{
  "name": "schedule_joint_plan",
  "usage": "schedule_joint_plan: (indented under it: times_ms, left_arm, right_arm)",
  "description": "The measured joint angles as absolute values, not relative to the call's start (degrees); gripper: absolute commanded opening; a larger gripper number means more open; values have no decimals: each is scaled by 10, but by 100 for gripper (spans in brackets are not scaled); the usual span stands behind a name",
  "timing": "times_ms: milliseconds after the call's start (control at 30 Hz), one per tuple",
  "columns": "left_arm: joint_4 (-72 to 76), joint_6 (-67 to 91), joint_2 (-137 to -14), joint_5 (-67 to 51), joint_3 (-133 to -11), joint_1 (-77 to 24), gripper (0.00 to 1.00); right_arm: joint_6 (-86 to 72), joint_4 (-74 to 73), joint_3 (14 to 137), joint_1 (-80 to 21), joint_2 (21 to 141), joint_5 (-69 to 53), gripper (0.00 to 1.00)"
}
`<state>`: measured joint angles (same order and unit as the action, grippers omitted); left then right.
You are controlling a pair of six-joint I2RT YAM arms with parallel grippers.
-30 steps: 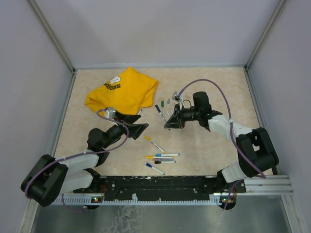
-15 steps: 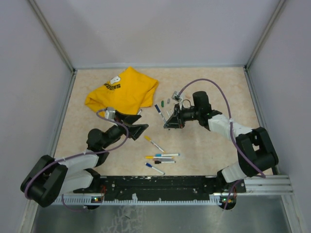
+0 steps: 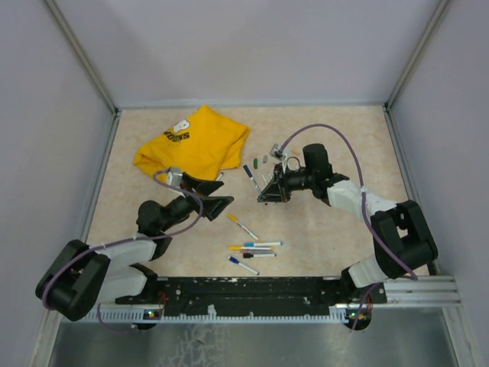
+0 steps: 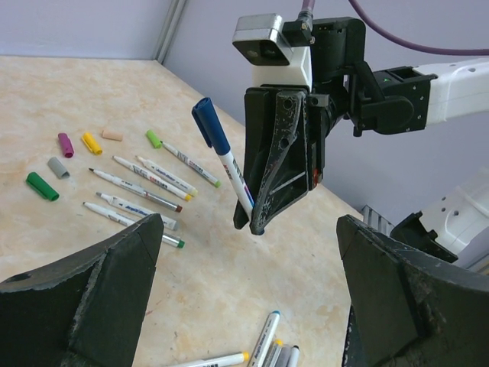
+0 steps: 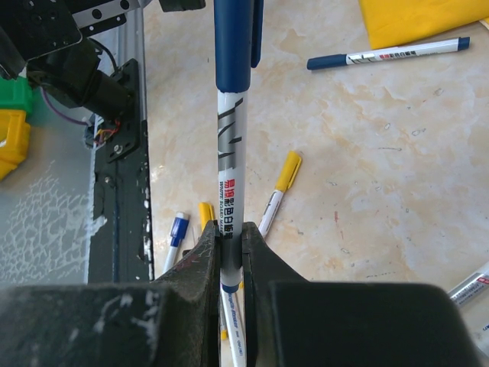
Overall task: Open the pen caps
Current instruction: Pick up the pen from the center of the board, then open the pen cap from the pen.
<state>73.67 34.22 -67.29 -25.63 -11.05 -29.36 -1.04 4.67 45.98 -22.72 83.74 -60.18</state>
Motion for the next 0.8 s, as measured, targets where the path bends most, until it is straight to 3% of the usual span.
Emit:
schedule_joint_plan:
  times_ms: [600,800]
  left_arm:
    - [798,399,-723,-338,-130,-267,98]
    - [846,443,-768,-349,-149,-252,93]
  right_arm:
    - [-10,46,462,-227,842,-613,0]
    - [-10,46,462,-227,842,-618,0]
